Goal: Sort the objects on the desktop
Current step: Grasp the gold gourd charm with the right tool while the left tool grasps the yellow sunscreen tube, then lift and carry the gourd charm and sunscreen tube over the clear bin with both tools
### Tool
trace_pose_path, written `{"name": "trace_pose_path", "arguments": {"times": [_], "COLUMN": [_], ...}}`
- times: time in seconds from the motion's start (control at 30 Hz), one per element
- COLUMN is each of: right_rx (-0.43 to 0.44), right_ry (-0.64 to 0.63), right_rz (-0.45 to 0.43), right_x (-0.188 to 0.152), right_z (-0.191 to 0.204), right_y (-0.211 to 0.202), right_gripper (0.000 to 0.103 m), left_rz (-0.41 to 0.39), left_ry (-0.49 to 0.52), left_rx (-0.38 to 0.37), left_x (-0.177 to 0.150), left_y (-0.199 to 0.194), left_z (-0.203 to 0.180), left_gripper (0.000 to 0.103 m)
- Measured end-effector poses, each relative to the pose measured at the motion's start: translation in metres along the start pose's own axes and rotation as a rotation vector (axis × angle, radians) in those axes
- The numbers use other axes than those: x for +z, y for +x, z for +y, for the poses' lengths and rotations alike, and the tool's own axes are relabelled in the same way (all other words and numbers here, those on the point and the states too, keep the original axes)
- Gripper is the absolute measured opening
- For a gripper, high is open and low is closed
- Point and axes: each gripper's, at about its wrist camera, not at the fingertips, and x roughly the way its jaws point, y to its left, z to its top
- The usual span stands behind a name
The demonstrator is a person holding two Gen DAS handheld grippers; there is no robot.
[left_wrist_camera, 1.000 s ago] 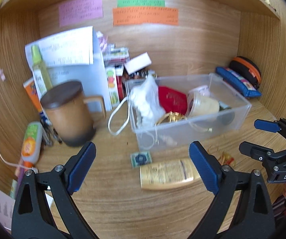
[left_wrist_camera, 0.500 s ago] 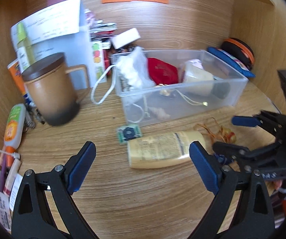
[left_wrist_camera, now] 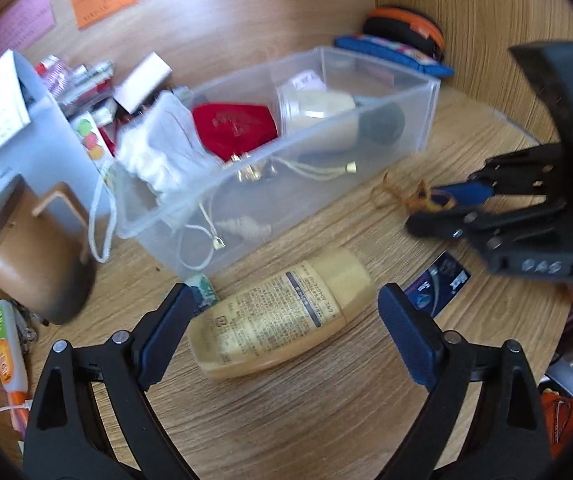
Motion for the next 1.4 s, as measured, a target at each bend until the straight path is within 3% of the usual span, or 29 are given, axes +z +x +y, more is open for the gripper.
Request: {"name": "trace_pose_path", "arguments": {"times": [0.13, 0.23, 0.33, 0.4, 0.47, 0.97, 1.2, 1.4], "right_rx": [0.0, 0.008, 0.021, 0.033, 0.037, 0.056, 0.067, 0.069], "right_ry": [-0.002, -0.007, -0.002, 0.006, 0.008, -0.013, -0.019, -0.03], "right_rz": [0.0, -0.005, -0.013, -0.018, -0.025, -0.055, -0.07, -0.091], "right_x": [-0.003, -0.003, -0.003, -0.003, -0.003, 0.001, 0.003, 0.008], "right_z": [-0.004, -0.006, -0.01, -0.013, -0.014, -0.016, -0.015, -0.013], "right_y": [-0.004, -0.006, -0.007, -0.007, -0.007, -0.016, -0.018, -0.027], "right_gripper": [0.021, 0.017, 0.016, 0.015, 0.015, 0.015, 0.015, 0.015], "left_rz": [0.042, 0.058, 0.08, 0.102, 0.124, 0.148, 0.088, 0.033], "left_ry": [-0.006, 0.007, 0.006, -0.026, -0.056, -0.161, -0.163, -0.246], "left_rx": [-0.01, 0.017, 0.019, -0.014, -0.048, -0.051, 0.015, -0.034], "left_x": [0.003, 0.003, 0.002, 0.003, 0.003, 0.023, 0.021, 0.021], "left_y": [0.012, 0.014, 0.015, 0.014, 0.015, 0.028, 0.023, 0.001], "left_z": [0.0, -0.004, -0.006, -0.002, 0.002, -0.005, -0.013, -0.001], "left_gripper": [0.087, 0.077, 0.062, 0.047, 0.041, 0.041, 0.037, 0.027]}}
